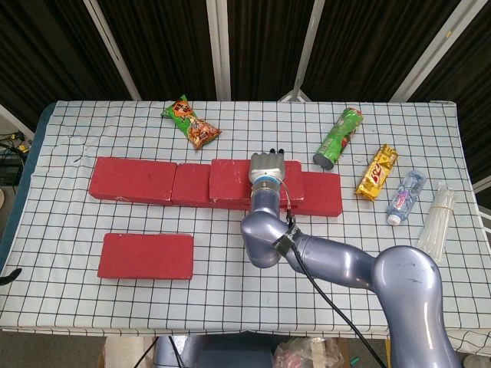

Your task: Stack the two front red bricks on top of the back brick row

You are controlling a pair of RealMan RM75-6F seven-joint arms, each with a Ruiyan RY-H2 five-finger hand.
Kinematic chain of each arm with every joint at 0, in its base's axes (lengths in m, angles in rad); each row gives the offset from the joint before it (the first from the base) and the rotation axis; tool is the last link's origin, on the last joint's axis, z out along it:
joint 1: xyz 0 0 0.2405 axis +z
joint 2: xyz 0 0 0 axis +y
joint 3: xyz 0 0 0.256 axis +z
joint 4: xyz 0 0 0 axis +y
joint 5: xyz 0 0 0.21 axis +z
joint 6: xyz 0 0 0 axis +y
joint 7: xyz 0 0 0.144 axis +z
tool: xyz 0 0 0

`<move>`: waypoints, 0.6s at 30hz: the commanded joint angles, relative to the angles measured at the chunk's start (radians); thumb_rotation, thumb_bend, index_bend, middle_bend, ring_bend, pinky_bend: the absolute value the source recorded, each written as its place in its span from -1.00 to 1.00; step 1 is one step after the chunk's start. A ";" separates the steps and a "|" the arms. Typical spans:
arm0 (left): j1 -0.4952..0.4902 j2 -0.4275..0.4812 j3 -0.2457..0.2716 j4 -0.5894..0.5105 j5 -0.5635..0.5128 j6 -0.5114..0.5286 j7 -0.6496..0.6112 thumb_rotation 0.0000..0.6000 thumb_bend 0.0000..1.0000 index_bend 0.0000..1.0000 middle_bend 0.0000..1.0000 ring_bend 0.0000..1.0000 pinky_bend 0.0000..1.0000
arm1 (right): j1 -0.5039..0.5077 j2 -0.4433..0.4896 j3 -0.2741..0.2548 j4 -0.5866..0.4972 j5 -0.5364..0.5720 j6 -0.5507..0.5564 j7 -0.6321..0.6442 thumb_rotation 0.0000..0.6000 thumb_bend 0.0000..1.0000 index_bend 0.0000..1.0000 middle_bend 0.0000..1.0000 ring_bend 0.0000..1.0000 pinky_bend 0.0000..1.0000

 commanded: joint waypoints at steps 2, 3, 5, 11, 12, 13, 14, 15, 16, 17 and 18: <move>-0.001 0.001 -0.001 0.002 -0.002 -0.002 -0.005 1.00 -1.00 -0.82 -1.00 -1.00 -1.00 | 0.004 -0.046 0.033 0.060 0.003 0.005 -0.043 1.00 -0.73 -0.38 -0.46 -0.88 -1.00; -0.002 0.002 -0.001 0.003 -0.003 -0.003 -0.006 1.00 -1.00 -0.82 -1.00 -1.00 -1.00 | 0.003 -0.053 0.039 0.072 0.001 0.006 -0.050 1.00 -0.73 -0.38 -0.46 -0.88 -1.00; -0.002 0.002 -0.002 0.004 -0.006 -0.004 -0.008 1.00 -1.00 -0.82 -1.00 -1.00 -1.00 | 0.002 -0.069 0.053 0.096 -0.006 0.012 -0.066 1.00 -0.73 -0.38 -0.46 -0.89 -1.00; -0.002 0.003 -0.002 0.005 -0.010 -0.005 -0.011 1.00 -1.00 -0.81 -1.00 -1.00 -1.00 | -0.005 -0.097 0.092 0.139 -0.030 0.027 -0.098 1.00 -0.73 -0.38 -0.46 -0.89 -1.00; -0.002 0.003 -0.002 0.005 -0.011 -0.004 -0.011 1.00 -1.00 -0.81 -1.00 -1.00 -1.00 | -0.007 -0.102 0.096 0.146 -0.034 0.029 -0.104 1.00 -0.73 -0.38 -0.46 -0.89 -1.00; -0.002 0.003 -0.002 0.005 -0.012 -0.004 -0.011 1.00 -1.00 -0.81 -1.00 -1.00 -1.00 | -0.009 -0.109 0.102 0.156 -0.040 0.032 -0.111 1.00 -0.73 -0.38 -0.46 -0.88 -1.00; -0.002 0.003 -0.002 0.005 -0.012 -0.003 -0.011 1.00 -1.00 -0.81 -1.00 -1.00 -1.00 | -0.011 -0.114 0.107 0.164 -0.045 0.034 -0.116 1.00 -0.73 -0.38 -0.46 -0.89 -1.00; -0.002 0.003 -0.002 0.005 -0.012 -0.002 -0.010 1.00 -1.00 -0.81 -1.00 -1.00 -1.00 | -0.013 -0.118 0.111 0.170 -0.050 0.035 -0.122 1.00 -0.73 -0.38 -0.46 -0.88 -1.00; -0.002 0.003 -0.002 0.005 -0.012 -0.001 -0.010 1.00 -1.00 -0.81 -1.00 -1.00 -1.00 | -0.015 -0.122 0.115 0.176 -0.055 0.035 -0.127 1.00 -0.73 -0.38 -0.46 -0.88 -1.00; -0.002 0.003 -0.002 0.005 -0.012 0.000 -0.010 1.00 -1.00 -0.81 -1.00 -1.00 -1.00 | -0.018 -0.126 0.119 0.180 -0.059 0.036 -0.132 1.00 -0.73 -0.38 -0.46 -0.89 -1.00; -0.002 0.003 -0.002 0.005 -0.013 0.000 -0.009 1.00 -1.00 -0.81 -1.00 -1.00 -1.00 | -0.021 -0.129 0.124 0.184 -0.063 0.036 -0.137 1.00 -0.73 -0.38 -0.46 -0.89 -1.00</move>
